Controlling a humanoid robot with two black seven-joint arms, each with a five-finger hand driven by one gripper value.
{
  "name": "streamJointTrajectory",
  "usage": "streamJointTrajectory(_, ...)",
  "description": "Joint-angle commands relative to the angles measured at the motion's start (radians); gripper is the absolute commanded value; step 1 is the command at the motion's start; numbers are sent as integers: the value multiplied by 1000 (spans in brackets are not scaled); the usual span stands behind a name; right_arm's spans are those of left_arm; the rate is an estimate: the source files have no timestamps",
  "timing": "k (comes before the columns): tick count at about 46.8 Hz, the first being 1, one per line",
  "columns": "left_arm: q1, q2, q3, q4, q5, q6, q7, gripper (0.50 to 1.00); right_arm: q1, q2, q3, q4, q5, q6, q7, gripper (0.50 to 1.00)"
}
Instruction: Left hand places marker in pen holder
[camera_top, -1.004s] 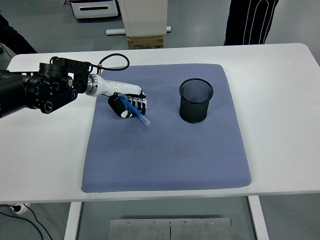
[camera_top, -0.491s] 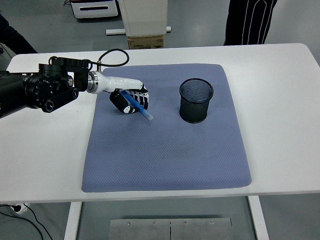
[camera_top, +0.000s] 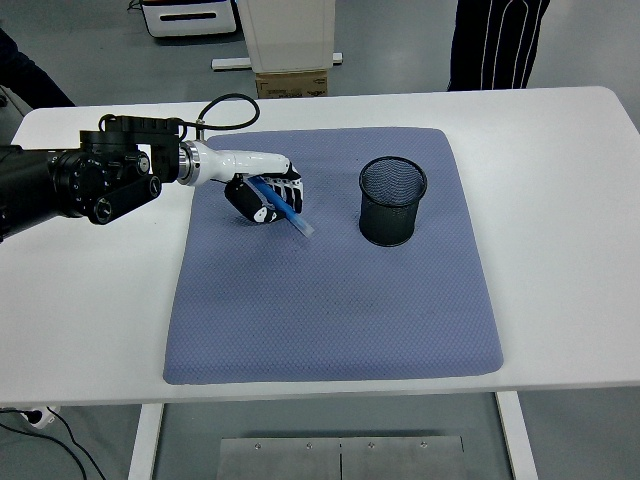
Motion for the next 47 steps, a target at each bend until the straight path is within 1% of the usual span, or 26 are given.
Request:
streamJointTrajectory(1,0,0,0,0,-11,12,0,531,0,0,0,0,0,0,0,1000)
streamJointTrajectory(6,0,0,-1,0,-15,24,0,543,0,0,0,0,0,0,0,1000)
streamJointTrajectory(24,0,0,-6,-2,-26,24,0,540,0,0,0,0,0,0,0,1000)
streamJointTrajectory(25,0,0,-20,-2,-57,20,0,540,0,0,0,0,0,0,0,1000)
streamJointTrajectory(29,0,0,-30,-3,-91,15,0,540,0,0,0,0,0,0,0,1000)
streamJointTrajectory(45,-5,0,-95,-3,-97,11,-5,540,0,0,0,0,0,0,0,1000)
streamJointTrajectory(47,-11,0,-130,-5,-104,3,-5,540,0,0,0,0,0,0,0,1000)
